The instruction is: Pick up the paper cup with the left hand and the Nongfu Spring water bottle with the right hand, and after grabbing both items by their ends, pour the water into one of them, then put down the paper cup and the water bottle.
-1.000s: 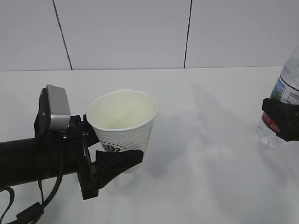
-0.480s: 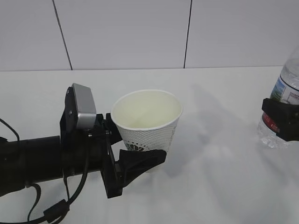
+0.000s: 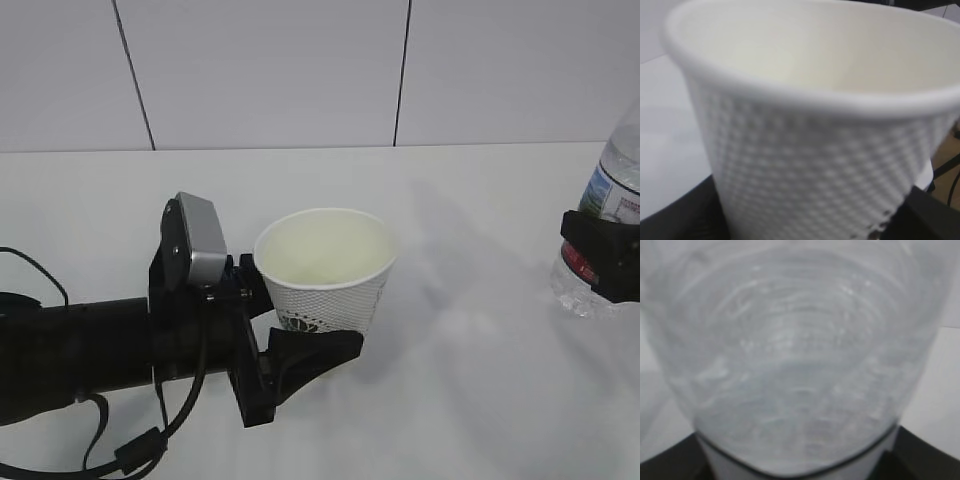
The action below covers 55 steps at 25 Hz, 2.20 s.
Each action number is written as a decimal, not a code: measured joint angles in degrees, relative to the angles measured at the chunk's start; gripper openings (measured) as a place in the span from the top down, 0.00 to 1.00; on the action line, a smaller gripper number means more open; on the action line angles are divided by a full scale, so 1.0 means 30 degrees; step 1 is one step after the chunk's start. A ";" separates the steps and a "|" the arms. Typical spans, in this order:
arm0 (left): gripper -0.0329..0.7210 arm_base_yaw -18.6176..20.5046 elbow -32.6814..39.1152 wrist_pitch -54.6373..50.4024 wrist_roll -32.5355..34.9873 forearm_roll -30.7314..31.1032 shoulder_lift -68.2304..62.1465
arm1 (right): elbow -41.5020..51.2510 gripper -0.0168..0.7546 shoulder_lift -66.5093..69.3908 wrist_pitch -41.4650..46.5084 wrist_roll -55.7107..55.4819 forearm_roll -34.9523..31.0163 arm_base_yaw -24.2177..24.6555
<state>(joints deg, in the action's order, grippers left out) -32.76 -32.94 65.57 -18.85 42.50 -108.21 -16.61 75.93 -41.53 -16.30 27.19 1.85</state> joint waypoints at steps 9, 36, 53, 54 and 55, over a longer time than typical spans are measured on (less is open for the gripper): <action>0.22 -0.2258 -0.1813 0.0000 -0.0058 0.0000 -0.0180 | 0.0000 0.39 0.0000 0.0000 0.0000 0.0000 0.0000; 0.23 -0.2596 -0.2260 0.0029 -0.0058 0.0483 -0.0896 | -0.0100 0.39 -0.0016 -0.1310 0.0000 0.3890 0.0000; 0.23 -0.2596 -0.2260 0.0029 -0.0058 0.0733 -0.0896 | -0.3457 0.39 -0.0016 -0.1424 0.0000 0.8685 -0.0076; 0.23 -0.2596 -0.2260 0.0029 -0.0058 0.0733 -0.0896 | -0.3686 0.39 -0.0016 -0.1382 0.0000 0.9001 -0.0076; 0.23 -0.2596 -0.2260 0.0029 -0.0058 0.0733 -0.0896 | -0.3972 0.39 -0.0016 -0.1229 0.0000 0.9246 -0.0076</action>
<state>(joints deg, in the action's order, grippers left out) -40.55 -39.72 65.65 -19.02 44.70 -110.89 -28.53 75.88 -45.22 -16.30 54.92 1.62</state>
